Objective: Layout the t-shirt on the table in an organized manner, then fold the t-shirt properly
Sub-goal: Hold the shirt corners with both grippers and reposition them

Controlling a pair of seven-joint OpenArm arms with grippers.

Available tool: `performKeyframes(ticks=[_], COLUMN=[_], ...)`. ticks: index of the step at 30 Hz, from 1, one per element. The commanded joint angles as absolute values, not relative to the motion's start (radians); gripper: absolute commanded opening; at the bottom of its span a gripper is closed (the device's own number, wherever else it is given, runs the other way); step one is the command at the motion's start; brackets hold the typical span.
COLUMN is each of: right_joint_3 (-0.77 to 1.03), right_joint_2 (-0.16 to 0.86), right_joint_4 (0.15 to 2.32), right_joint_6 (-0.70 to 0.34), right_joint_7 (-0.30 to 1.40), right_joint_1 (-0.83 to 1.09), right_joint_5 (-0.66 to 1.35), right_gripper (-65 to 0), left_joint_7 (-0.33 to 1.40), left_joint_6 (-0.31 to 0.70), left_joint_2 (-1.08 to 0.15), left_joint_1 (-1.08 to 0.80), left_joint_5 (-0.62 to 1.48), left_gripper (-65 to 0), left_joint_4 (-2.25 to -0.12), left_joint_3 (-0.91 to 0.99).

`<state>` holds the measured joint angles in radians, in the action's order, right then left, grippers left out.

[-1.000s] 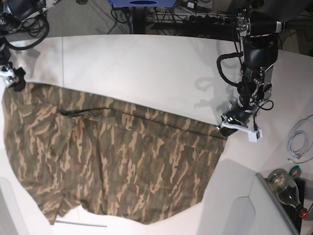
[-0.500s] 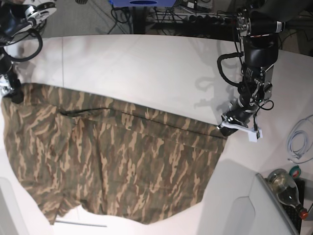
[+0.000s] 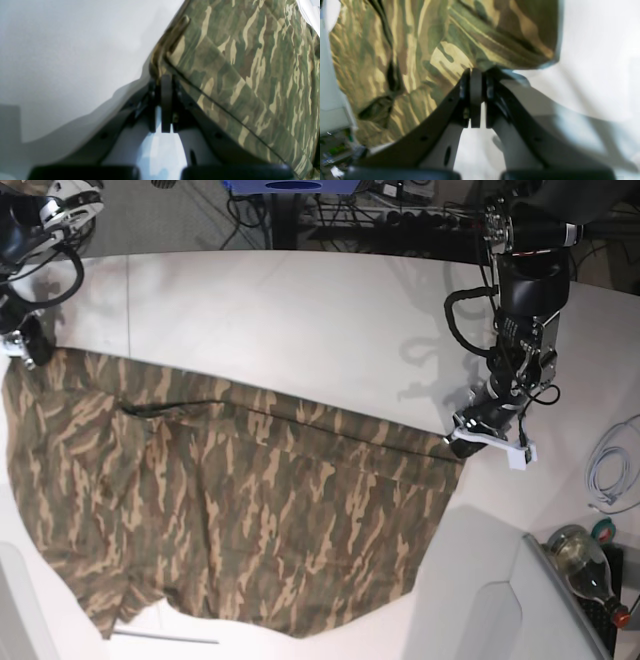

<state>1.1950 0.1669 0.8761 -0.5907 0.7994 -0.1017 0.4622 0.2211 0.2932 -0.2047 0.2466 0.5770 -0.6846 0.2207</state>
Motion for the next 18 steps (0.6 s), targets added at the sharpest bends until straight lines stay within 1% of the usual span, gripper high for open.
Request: performKeyframes(ticks=[1,4,6,7,8,9,13,14,15,16,18], right_joint_3=[1.181,1.181,1.181,1.182,1.184,1.196,1.299,1.305,1.303,1.303,1.302], right_joint_2=[0.180,0.174,0.174,0.174,0.173,0.171,0.131,0.131,0.130,0.130,0.130], right_joint_4=[0.912,0.993,1.000,1.000,1.000,1.000,1.003,1.001,1.000,1.000,0.997], right_joint_6=[-0.595,-0.593,-0.593,-0.591,-0.591,-0.591,-0.591,-0.591,-0.591,-0.591,-0.591], right_joint_7=[0.806,0.855,0.886,0.898,0.912,0.923,0.929,0.929,0.923,0.906,0.857], right_joint_1=[-0.117,-0.116,-0.119,-0.117,-0.113,-0.107,-0.081,-0.076,-0.065,-0.059,-0.058], right_joint_5=[0.476,0.476,0.478,0.478,0.478,0.478,0.472,0.470,0.470,0.472,0.472], right_gripper=[-64.4,-63.8,-63.0,-61.4,-57.5,-51.2,-16.8,-9.5,-3.5,-0.3,0.0], left_joint_7=[0.240,0.240,0.240,0.240,0.240,0.240,0.240,0.240,0.240,0.240,0.240], left_joint_6=[0.286,0.286,0.286,0.286,0.286,0.286,0.286,0.286,0.286,0.286,0.286], left_joint_2=[-0.214,-0.214,-0.214,-0.214,-0.213,-0.213,-0.213,-0.213,-0.213,-0.213,-0.213], left_joint_1=[0.255,0.255,0.255,0.255,0.255,0.254,0.242,0.242,0.240,0.239,0.239], left_joint_5=[0.567,0.567,0.567,0.567,0.567,0.567,0.567,0.567,0.567,0.565,0.565], left_gripper=[-65.0,-65.0,-65.0,-65.0,-65.0,-65.0,-65.0,-65.0,-65.0,-65.0,-65.0], left_joint_4=[-0.693,-0.693,-0.693,-0.693,-0.693,-0.693,-0.693,-0.693,-0.693,-0.693,-0.693], left_joint_3=[0.220,0.220,0.220,0.220,0.220,0.220,0.220,0.220,0.220,0.220,0.220])
